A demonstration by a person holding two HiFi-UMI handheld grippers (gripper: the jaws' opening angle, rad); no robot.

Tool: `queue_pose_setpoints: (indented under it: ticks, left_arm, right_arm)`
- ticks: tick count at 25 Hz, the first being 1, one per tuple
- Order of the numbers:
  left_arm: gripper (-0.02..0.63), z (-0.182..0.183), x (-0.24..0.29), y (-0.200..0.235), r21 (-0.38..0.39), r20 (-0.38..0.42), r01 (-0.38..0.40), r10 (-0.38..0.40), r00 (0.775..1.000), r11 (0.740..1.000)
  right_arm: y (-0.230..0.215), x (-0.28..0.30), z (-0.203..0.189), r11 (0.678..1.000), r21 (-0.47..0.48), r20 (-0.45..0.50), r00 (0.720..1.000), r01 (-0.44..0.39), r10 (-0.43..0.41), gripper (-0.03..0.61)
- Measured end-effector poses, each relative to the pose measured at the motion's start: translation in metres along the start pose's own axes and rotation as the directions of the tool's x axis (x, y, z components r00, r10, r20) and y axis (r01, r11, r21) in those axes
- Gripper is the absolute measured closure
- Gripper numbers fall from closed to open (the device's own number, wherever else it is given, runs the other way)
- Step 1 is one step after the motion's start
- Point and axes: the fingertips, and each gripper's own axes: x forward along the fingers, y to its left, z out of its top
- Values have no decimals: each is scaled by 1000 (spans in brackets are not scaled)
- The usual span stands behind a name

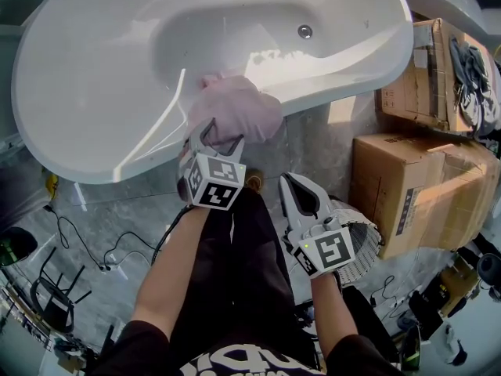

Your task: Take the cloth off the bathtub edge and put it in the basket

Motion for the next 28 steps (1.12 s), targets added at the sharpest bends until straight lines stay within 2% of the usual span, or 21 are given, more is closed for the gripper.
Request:
queue_pose_setpoints:
  ticks: [7,12,14,21,25,28]
  left_arm:
    - [304,-1,7,-1,2,-54,6,-6,998,1000]
    - [305,0,12,-3,-6,-135,75,-75,988,997]
    - [321,1,13,-5,15,-151,105,-102,983,994]
    - [394,5,8,-9,137,-99,133,-120,988,982]
    - [408,7,4,-9,145,-64,125,-117,991,981]
    - [432,12,-2,-9,108,-16,129,-128,992,986]
  right_arm:
    - [-4,-4,-7,1000,27,-1,1000,11,-11,569]
    - [-6,-6,-9,999,39,2,1000,21,-21,569]
    - [-6,-7,-10,999,44,3,1000,21,-21,569]
    - [-1,-9,-13,999,50,1,1000,20,-20,569]
    - [-2,-12,-15,998,51,-2,1000,28,-27,569]
    - [-3,-13,-16,998,53,-1,1000,31,-31,569]
